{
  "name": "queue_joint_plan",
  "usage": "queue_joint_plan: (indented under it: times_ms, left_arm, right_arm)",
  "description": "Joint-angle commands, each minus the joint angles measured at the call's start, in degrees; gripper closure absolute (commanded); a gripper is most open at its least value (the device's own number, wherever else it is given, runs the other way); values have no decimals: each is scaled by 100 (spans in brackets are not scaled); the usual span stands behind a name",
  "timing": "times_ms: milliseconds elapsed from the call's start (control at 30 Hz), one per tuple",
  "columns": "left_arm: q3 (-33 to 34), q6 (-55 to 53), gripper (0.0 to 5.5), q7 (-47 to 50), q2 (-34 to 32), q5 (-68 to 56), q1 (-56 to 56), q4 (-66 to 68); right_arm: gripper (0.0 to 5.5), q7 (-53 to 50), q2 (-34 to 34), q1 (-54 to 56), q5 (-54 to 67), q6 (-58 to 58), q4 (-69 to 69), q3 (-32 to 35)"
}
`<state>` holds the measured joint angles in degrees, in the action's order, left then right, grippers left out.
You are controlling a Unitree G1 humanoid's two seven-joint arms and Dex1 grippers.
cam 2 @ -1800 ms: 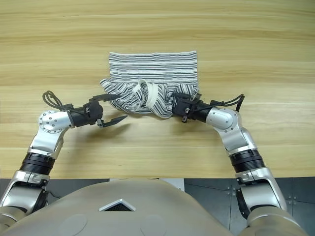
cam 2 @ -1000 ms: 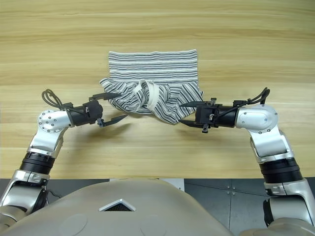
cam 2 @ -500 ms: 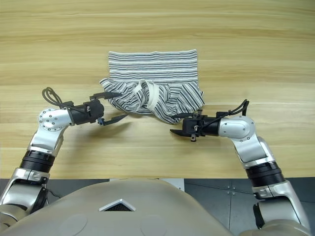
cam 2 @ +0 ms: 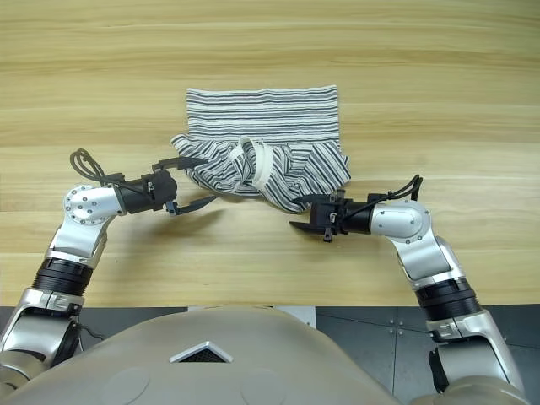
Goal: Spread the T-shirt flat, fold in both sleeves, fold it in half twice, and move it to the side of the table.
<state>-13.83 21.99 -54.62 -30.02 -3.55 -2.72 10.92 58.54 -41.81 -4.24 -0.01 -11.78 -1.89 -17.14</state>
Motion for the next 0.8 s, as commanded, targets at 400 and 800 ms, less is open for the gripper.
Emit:
queue_joint_plan:
  times_ms: [400, 800]
  left_arm:
    - [35, -74, 200, 25, -106, 2, 96, -161]
    - [28, -90, 200, 22, -101, 5, 94, -225]
  right_arm:
    - [321, -247, -41, 155, -240, 226, 256, 86]
    - [418, 67, -340, -68, -235, 142, 364, -95]
